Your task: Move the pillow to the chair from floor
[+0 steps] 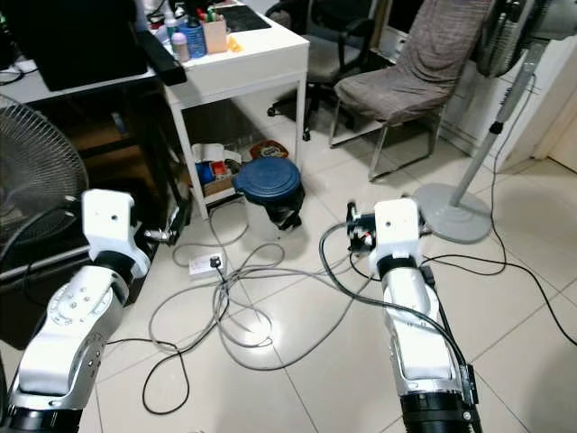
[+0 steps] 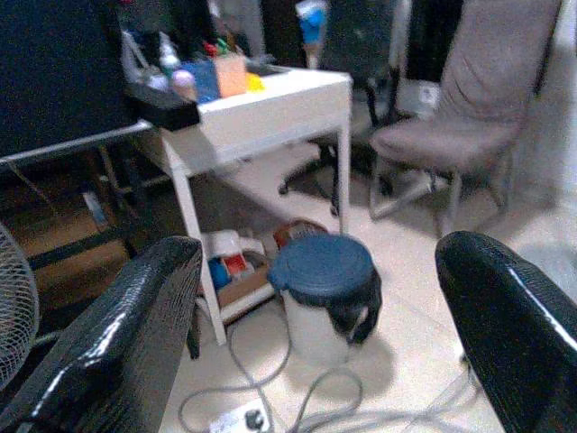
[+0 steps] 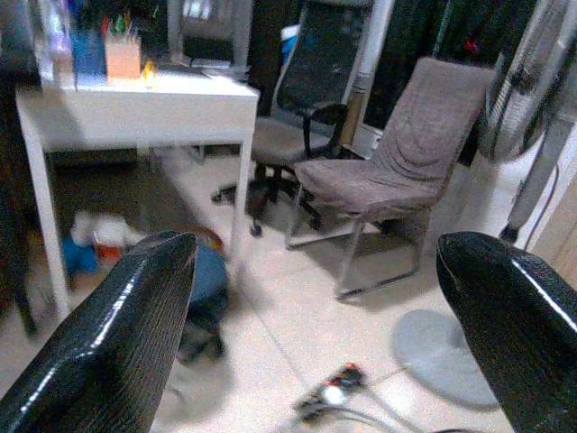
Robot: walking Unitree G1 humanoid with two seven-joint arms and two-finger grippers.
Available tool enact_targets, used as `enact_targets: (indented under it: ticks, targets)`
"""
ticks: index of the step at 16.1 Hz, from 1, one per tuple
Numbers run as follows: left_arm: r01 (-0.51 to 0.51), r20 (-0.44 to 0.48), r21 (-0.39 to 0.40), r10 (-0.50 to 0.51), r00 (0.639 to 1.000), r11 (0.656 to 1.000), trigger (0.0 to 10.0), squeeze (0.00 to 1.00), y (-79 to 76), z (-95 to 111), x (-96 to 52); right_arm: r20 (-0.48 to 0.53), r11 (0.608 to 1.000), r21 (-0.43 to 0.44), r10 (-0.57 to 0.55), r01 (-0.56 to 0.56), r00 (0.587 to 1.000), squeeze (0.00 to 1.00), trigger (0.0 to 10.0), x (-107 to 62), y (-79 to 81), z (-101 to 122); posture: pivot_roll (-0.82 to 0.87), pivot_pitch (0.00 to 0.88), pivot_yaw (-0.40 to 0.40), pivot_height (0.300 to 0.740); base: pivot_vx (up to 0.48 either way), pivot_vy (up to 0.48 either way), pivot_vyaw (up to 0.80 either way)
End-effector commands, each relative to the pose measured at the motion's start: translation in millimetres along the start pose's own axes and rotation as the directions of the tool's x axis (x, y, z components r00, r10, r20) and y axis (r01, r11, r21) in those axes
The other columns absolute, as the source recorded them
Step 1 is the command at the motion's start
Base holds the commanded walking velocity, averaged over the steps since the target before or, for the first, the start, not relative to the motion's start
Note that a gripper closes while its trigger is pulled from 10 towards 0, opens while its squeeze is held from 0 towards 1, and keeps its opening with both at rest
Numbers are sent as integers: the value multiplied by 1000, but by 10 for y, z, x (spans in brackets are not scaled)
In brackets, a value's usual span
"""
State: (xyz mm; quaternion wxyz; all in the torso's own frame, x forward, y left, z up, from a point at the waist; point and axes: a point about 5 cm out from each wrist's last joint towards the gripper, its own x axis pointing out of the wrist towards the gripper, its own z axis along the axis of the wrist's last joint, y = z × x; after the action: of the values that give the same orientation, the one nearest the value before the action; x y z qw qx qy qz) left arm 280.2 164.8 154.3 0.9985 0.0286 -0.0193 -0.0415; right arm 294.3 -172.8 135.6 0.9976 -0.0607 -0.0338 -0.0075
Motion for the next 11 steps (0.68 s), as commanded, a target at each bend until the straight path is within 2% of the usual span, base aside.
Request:
enact_targets:
  ticks: [1, 2, 3, 4, 5, 6, 7, 8, 9, 10, 11]
  targets:
    - [-41, 1, -20, 41, 999, 999, 10000, 0, 68, 28, -24, -21, 997, 78, 28, -26, 999, 0, 10000, 4, 24, 40, 33, 0, 48, 740, 0, 0, 0]
    - [-55, 35, 16, 55, 998, 998, 10000, 0, 111, 57, -21, -52, 983, 171, 74, -64, 996, 0, 10000, -4, 120, 52, 40, 0, 39, 740, 0, 0, 0]
    - [-66, 4, -9, 66, 998, 998, 10000, 0, 112, 0, -8, -74, 981, 187, 63, -48, 995, 0, 10000, 31, 145, 32, 39, 0, 37, 740, 0, 0, 0]
    - [-59, 3, 14, 59, 998, 998, 10000, 0, 98, -37, 46, -70, 981, 174, 101, -88, 992, 0, 10000, 80, 199, 33, 45, 0, 37, 740, 0, 0, 0]
    - [-77, 1, 33, 77, 997, 996, 10000, 0, 115, -50, 76, -79, 984, 124, 142, -131, 987, 118, 10000, 79, 236, 14, 47, 0, 35, 740, 0, 0, 800]
    - [-85, 5, 4, 85, 996, 996, 10000, 0, 146, -39, 59, -108, 979, 132, 166, -152, 980, 114, 10000, 60, 268, -29, 61, 0, 33, 740, 0, 0, 800]
    - [-41, 17, -36, 42, 999, 999, 10000, 0, 134, -20, 37, -133, 978, 122, 186, -170, 974, 118, 10000, 46, 298, -75, 61, 0, 33, 740, 0, 0, 800]
    - [-41, 0, 6, 41, 999, 999, 10000, 0, 154, -46, 54, -138, 977, 130, 188, -170, 972, 776, 10000, 61, 333, -106, 88, 0, 19, 740, 0, 0, 800]
    - [-34, -36, 55, 36, 999, 998, 10000, 0, 160, -115, 61, -134, 975, 156, 182, -160, 974, 945, 10000, 79, 349, -93, 88, 0, 24, 740, 0, 0, 800]
    - [-43, -42, 71, 46, 998, 997, 10000, 0, 166, -145, 56, -138, 973, 173, 178, -154, 974, 961, 10000, 83, 341, -97, 91, 0, 26, 740, 0, 0, 800]
    - [-68, -58, 76, 73, 996, 995, 10000, 0, 202, -181, 41, -154, 973, 180, 172, -143, 973, 922, 10000, 72, 320, -123, 89, 0, 29, 740, 0, 0, 800]
